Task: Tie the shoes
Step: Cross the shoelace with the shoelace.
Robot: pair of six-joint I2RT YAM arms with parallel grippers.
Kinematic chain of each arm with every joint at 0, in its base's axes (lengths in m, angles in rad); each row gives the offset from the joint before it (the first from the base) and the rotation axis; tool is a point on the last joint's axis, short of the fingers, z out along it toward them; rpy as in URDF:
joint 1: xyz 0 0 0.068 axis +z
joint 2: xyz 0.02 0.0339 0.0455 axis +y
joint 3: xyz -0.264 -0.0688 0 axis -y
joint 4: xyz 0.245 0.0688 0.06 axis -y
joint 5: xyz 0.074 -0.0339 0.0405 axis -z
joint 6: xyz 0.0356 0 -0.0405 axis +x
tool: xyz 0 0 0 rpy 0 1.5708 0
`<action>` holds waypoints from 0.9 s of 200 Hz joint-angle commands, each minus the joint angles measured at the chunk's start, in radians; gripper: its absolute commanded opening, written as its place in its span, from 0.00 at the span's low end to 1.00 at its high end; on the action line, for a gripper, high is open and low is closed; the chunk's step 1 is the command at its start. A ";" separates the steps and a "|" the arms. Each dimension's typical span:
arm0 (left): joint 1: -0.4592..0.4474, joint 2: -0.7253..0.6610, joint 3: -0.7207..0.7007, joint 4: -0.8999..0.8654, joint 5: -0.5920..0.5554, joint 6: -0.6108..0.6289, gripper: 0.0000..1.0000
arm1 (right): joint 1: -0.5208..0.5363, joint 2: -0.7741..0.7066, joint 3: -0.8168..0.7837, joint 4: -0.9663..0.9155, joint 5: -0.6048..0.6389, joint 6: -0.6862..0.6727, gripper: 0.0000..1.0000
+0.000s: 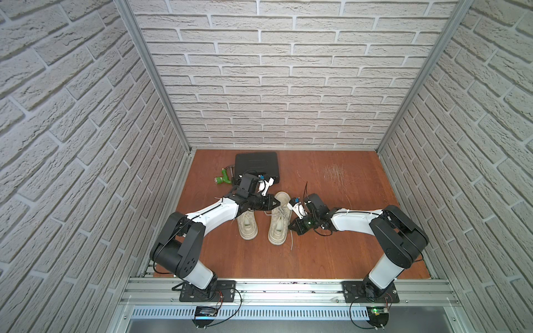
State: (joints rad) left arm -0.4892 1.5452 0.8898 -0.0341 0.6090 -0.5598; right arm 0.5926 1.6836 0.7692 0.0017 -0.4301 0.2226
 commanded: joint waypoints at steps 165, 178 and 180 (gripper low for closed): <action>-0.125 -0.104 -0.089 0.017 -0.051 0.047 0.00 | -0.080 -0.203 0.055 -0.201 -0.052 0.162 0.03; -0.132 -0.097 -0.089 0.019 -0.056 0.044 0.00 | -0.079 -0.190 0.065 -0.192 -0.048 0.168 0.03; -0.133 -0.098 -0.089 0.019 -0.057 0.044 0.00 | -0.079 -0.190 0.066 -0.189 -0.048 0.169 0.03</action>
State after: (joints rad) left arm -0.6071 1.4338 0.8013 -0.0483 0.5610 -0.5121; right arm 0.5037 1.4742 0.7994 -0.2085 -0.4557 0.3763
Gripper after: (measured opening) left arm 0.078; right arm 0.062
